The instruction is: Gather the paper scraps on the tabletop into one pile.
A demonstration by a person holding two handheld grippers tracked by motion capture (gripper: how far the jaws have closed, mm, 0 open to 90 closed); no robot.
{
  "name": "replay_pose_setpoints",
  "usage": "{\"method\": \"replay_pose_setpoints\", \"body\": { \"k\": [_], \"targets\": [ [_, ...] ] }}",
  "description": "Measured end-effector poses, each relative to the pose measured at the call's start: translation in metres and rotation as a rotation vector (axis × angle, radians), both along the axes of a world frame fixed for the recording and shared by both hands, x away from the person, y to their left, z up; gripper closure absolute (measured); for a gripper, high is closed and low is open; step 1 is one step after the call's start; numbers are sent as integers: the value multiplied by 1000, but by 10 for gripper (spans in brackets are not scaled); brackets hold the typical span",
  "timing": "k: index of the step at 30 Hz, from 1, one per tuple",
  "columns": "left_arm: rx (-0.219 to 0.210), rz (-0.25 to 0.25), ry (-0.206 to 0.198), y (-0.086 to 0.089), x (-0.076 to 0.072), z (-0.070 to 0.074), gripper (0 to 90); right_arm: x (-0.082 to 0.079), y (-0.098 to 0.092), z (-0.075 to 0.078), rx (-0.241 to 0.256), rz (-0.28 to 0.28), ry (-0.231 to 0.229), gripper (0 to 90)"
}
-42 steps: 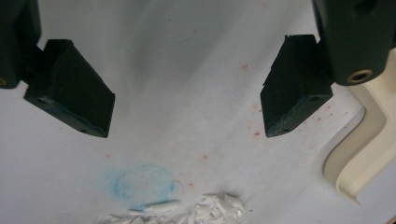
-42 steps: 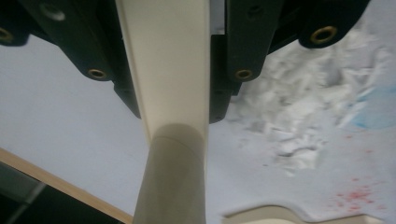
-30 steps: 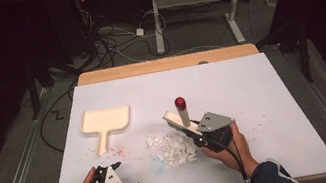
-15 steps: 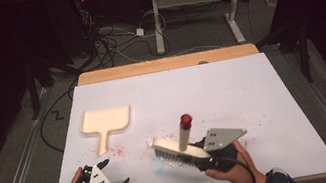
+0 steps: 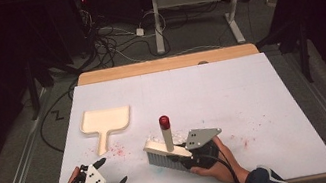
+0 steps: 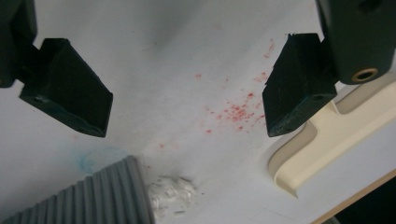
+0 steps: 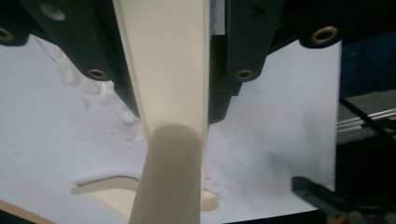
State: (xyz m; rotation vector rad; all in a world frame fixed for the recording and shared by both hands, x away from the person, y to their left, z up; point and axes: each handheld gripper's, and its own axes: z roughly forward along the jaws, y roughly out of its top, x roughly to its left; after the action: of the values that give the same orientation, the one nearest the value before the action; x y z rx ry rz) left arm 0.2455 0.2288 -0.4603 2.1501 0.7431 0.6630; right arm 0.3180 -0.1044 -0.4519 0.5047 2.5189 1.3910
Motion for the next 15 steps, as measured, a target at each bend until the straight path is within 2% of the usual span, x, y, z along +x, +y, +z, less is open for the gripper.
{"method": "replay_pose_setpoints", "body": {
  "k": [3, 5, 9, 13, 15],
  "targets": [
    [8, -14, 6, -2, 0, -1, 155, 6, 0, 0, 0, -10, 10, 681],
    [1, -17, 10, -5, 1, -2, 154, 9, 4, 5, -18, -26, -38, 683],
    [19, -36, 12, -10, 0, -3, 155, 13, 5, 12, -7, -55, -37, 683],
    [12, -30, 15, -9, 0, -3, 154, 13, 7, 16, -5, -89, -43, 682],
    [12, -28, 14, -9, 1, -3, 154, 12, 9, 24, 13, -109, -68, 682]
  ]
}}
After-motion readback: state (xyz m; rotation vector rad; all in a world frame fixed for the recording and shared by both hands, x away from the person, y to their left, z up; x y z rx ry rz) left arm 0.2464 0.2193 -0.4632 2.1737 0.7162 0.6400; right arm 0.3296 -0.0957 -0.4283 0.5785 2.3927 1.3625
